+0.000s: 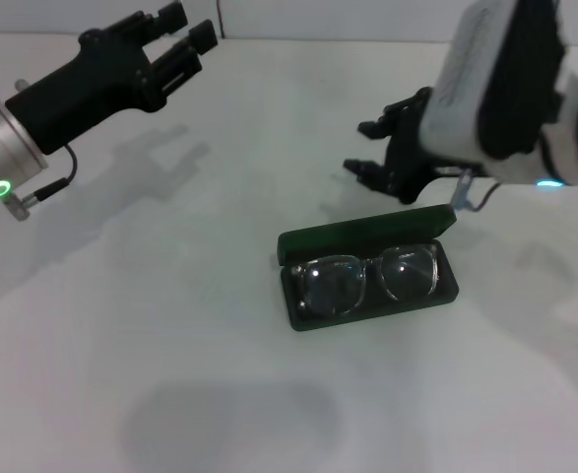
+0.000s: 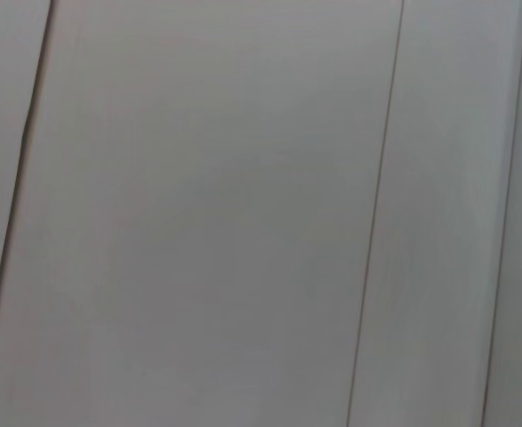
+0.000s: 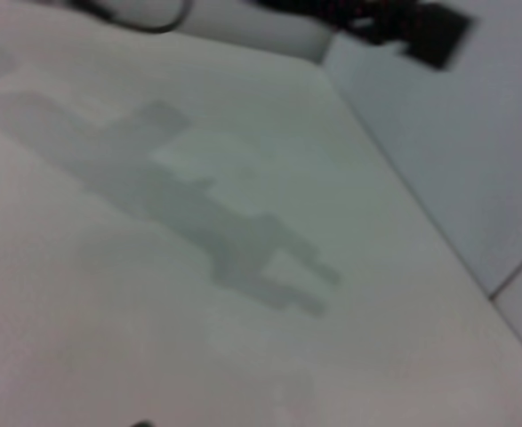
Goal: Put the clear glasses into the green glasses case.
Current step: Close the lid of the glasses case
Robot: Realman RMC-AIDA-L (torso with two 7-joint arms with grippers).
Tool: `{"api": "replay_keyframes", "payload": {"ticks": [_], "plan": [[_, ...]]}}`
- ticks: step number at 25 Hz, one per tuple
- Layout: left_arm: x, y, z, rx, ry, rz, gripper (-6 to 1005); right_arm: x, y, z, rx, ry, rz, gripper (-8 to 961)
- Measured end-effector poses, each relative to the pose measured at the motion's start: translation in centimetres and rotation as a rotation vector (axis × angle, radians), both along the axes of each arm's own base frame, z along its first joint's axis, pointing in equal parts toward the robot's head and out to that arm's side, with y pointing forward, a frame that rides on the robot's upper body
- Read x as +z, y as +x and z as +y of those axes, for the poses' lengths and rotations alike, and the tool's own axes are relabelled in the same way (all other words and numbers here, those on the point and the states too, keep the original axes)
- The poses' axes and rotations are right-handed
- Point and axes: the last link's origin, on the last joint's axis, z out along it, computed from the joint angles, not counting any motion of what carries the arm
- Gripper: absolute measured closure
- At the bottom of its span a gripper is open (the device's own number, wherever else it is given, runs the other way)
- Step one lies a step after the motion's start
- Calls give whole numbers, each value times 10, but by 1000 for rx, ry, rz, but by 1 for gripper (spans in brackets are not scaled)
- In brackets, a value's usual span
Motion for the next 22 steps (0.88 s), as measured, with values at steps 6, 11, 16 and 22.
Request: {"api": "replay_keyframes", "payload": {"ticks": [6, 11, 16, 22], "plan": [[-8, -6, 2, 30, -54, 65, 477, 41, 26, -11, -52, -149, 151, 567], [-25, -3, 13, 65, -79, 143, 477, 51, 63, -38, -65, -423, 201, 567], [-42, -1, 25, 125, -94, 220, 476, 41, 97, -40, -178, -476, 245, 567], [-55, 3, 30, 131, -133, 259, 476, 40, 126, -39, -301, -464, 258, 567]]}}
